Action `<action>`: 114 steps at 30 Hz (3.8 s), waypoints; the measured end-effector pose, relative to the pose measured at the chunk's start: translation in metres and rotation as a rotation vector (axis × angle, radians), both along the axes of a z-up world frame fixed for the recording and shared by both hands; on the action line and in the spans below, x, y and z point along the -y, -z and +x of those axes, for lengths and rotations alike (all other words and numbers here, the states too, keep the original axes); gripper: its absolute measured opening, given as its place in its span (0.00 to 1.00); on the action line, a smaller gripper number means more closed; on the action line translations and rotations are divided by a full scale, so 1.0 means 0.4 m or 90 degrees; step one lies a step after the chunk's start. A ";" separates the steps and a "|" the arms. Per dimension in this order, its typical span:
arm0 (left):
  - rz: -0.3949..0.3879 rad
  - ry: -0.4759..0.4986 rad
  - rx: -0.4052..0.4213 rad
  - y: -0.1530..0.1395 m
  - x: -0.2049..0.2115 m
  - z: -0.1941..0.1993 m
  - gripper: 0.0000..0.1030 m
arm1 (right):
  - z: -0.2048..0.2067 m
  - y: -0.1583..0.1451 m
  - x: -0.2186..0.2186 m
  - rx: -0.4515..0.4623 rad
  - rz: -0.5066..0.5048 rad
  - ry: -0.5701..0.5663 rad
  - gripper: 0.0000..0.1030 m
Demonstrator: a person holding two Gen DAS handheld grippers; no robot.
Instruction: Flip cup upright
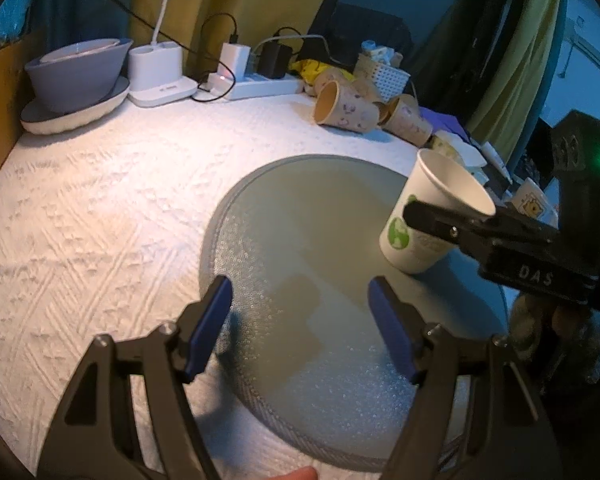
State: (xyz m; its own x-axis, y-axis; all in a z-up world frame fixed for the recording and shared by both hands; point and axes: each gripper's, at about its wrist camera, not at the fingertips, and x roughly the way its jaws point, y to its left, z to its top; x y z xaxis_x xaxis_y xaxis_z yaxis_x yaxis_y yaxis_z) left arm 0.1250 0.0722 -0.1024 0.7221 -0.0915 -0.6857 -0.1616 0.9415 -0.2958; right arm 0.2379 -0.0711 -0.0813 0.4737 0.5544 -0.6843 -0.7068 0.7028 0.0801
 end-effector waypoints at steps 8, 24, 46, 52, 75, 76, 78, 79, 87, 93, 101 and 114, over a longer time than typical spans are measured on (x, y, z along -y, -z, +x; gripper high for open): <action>0.014 0.001 0.006 -0.009 0.032 -0.023 0.70 | -0.034 0.002 0.042 -0.004 0.002 0.008 0.69; 0.033 0.021 0.038 -0.059 0.102 -0.104 0.70 | -0.147 -0.018 0.101 0.013 0.008 0.012 0.69; 0.129 0.024 0.134 -0.223 0.200 -0.199 0.83 | -0.289 -0.174 0.236 0.117 0.040 0.052 0.69; 0.141 0.036 0.171 -0.274 0.218 -0.230 0.83 | -0.328 -0.227 0.254 0.153 0.048 0.052 0.69; 0.178 -0.011 0.309 -0.448 0.241 -0.344 0.83 | -0.461 -0.402 0.327 0.265 0.103 0.071 0.75; 0.183 -0.013 0.315 -0.453 0.241 -0.351 0.83 | -0.463 -0.404 0.327 0.266 0.106 0.071 0.75; 0.190 -0.018 0.322 -0.458 0.240 -0.366 0.83 | -0.467 -0.409 0.328 0.267 0.112 0.072 0.75; 0.194 -0.021 0.325 -0.460 0.239 -0.371 0.83 | -0.465 -0.410 0.330 0.266 0.114 0.072 0.75; 0.199 -0.033 0.335 -0.467 0.225 -0.393 0.83 | -0.473 -0.416 0.318 0.260 0.133 0.074 0.75; 0.193 -0.039 0.335 -0.466 0.209 -0.390 0.83 | -0.475 -0.412 0.301 0.254 0.132 0.064 0.75; 0.190 -0.036 0.333 -0.466 0.210 -0.389 0.84 | -0.476 -0.404 0.296 0.248 0.130 0.060 0.75; 0.189 -0.035 0.333 -0.463 0.218 -0.387 0.84 | -0.476 -0.404 0.295 0.248 0.130 0.061 0.75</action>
State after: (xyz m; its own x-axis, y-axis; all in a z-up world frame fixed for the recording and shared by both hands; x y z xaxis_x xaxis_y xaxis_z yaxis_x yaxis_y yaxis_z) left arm -0.0297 -0.0150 0.0828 0.9688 0.0960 -0.2286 -0.1157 0.9905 -0.0744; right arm 0.0476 -0.1891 0.0804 0.7305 0.6003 -0.3257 -0.6439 0.7642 -0.0357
